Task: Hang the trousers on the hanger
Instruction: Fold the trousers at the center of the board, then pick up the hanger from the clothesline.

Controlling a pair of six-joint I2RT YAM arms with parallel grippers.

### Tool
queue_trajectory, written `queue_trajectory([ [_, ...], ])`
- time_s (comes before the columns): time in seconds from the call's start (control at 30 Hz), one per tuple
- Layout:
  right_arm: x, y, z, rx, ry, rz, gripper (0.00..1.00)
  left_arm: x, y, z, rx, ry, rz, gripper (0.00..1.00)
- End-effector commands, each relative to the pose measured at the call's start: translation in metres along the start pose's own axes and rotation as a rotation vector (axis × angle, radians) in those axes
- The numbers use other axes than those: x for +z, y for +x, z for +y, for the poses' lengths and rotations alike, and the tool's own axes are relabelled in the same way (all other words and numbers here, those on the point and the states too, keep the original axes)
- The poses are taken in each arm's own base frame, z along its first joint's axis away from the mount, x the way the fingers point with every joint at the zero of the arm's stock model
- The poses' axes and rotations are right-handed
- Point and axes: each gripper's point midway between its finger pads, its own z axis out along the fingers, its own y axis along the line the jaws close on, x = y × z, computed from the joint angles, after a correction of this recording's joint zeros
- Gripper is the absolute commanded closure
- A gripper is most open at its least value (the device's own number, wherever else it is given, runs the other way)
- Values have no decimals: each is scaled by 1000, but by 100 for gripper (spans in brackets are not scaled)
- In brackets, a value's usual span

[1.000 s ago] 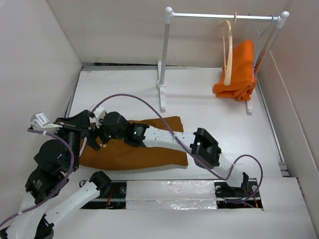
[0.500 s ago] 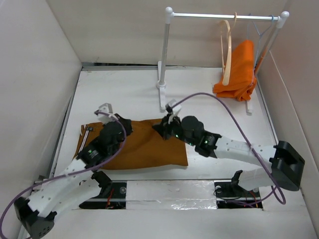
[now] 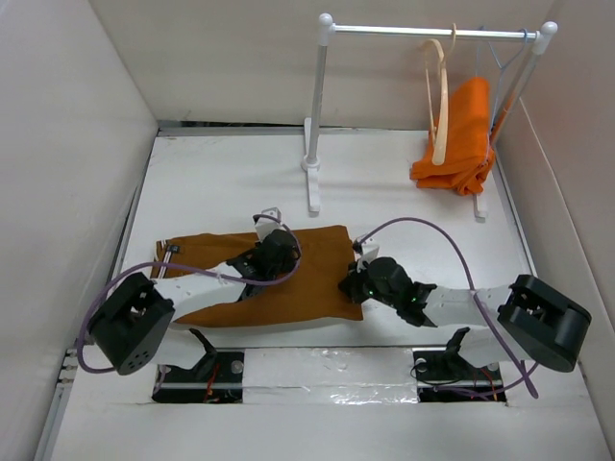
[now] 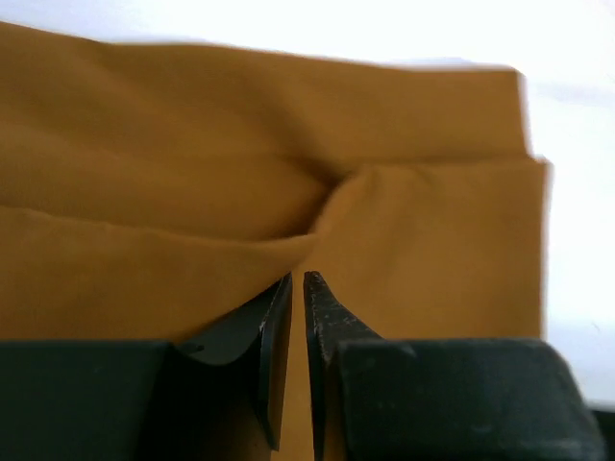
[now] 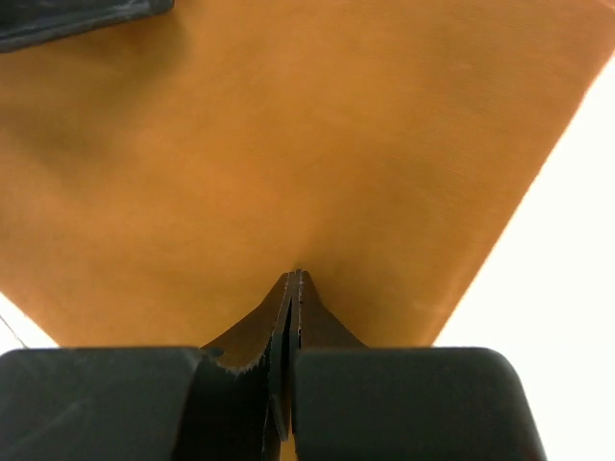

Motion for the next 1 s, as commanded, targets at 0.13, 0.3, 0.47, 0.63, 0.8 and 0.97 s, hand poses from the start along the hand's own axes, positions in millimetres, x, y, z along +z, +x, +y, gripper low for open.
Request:
queue_trajectory([
  [0.13,-12,2,-21,94,55,-76,100,34,-40,55,-143,-147,-143,92],
  [0.3,-26,-22,-16,74,37,-114,100,34,-52,48,-151,-89,-157,93],
  [0.47,-72,-120,7,-29,19,-309,97,13,-63,11,-125,19,-189,93],
  [0.63,-180,-252,-21,-151,243,-620,100,-24,-69,-29,-117,174,-233,100],
  [0.8,-269,-341,-62,-124,527,-826,100,-55,-53,-67,-86,277,-242,100],
  [0.97,-275,-382,-118,-197,769,-713,24,-75,-28,-101,-32,318,-231,100],
])
